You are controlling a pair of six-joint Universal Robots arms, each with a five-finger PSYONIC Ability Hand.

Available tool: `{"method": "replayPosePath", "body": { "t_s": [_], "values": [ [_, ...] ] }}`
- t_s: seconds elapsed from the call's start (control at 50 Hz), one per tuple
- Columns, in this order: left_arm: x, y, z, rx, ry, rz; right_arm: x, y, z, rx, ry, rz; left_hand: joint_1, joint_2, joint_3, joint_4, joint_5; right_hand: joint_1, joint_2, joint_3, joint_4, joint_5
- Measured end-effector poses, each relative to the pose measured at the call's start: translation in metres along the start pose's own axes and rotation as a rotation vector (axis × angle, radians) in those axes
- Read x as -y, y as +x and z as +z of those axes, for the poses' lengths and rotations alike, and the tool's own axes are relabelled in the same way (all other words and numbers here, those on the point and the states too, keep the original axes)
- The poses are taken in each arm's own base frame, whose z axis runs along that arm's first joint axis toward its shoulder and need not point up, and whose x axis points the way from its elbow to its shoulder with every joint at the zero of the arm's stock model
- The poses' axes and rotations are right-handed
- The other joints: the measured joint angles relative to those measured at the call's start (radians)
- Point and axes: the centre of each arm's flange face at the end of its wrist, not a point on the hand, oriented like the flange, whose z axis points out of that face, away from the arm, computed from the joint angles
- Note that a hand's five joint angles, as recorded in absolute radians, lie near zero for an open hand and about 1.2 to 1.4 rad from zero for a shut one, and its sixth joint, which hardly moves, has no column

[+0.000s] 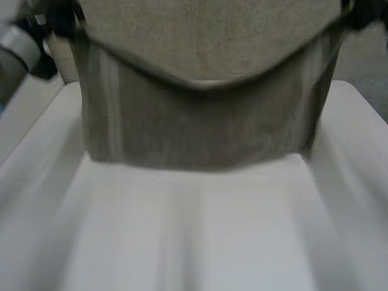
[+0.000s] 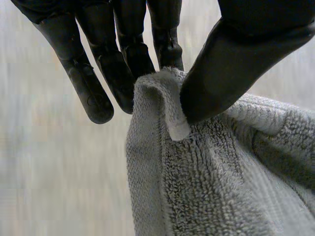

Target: Fold the towel.

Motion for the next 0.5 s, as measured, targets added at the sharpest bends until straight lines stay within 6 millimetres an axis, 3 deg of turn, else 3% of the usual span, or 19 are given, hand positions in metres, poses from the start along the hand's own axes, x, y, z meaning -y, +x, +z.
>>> {"method": "replayPosePath", "body": {
  "t_s": [0.04, 0.1, 0.18, 0.26, 0.32, 0.4, 0.5],
  "values": [
    [0.034, 0.011, 0.004, -0.024, 0.098, 0.003, 0.027, 0.007, 0.003, -0.024, 0.078, 0.023, 0.000, 0.000, 0.000, 0.000, 0.000, 0.000, 0.000, 0.000, 0.000, 0.000],
    [0.062, 0.020, 0.003, -0.048, 0.172, -0.012, 0.046, 0.011, 0.001, -0.018, 0.121, 0.050, 0.000, 0.000, 0.000, 0.000, 0.000, 0.000, 0.000, 0.000, 0.000, 0.000],
    [0.067, 0.020, -0.001, -0.052, 0.174, -0.051, 0.044, 0.005, -0.002, 0.039, 0.079, 0.077, 0.000, 0.000, 0.000, 0.000, 0.000, 0.000, 0.000, 0.000, 0.000, 0.000],
    [0.042, 0.009, -0.005, -0.019, 0.095, -0.082, 0.025, -0.006, -0.007, 0.108, -0.012, 0.088, 0.000, 0.000, 0.000, 0.000, 0.000, 0.000, 0.000, 0.001, 0.000, 0.000],
    [0.006, -0.008, -0.014, 0.024, -0.021, -0.111, 0.000, -0.019, -0.014, 0.178, -0.111, 0.080, 0.000, 0.000, 0.000, 0.000, 0.000, 0.000, 0.000, 0.001, 0.000, 0.000],
    [-0.050, -0.033, -0.039, 0.067, -0.209, -0.162, -0.040, -0.039, -0.033, 0.292, -0.248, 0.050, 0.000, 0.000, 0.000, 0.000, 0.000, 0.000, 0.000, 0.001, 0.000, 0.000],
    [-0.103, -0.050, -0.076, 0.088, -0.387, -0.220, -0.082, -0.056, -0.060, 0.393, -0.364, 0.034, 0.000, 0.000, 0.000, 0.000, 0.000, 0.000, 0.000, 0.001, 0.000, 0.000]
  ]
}}
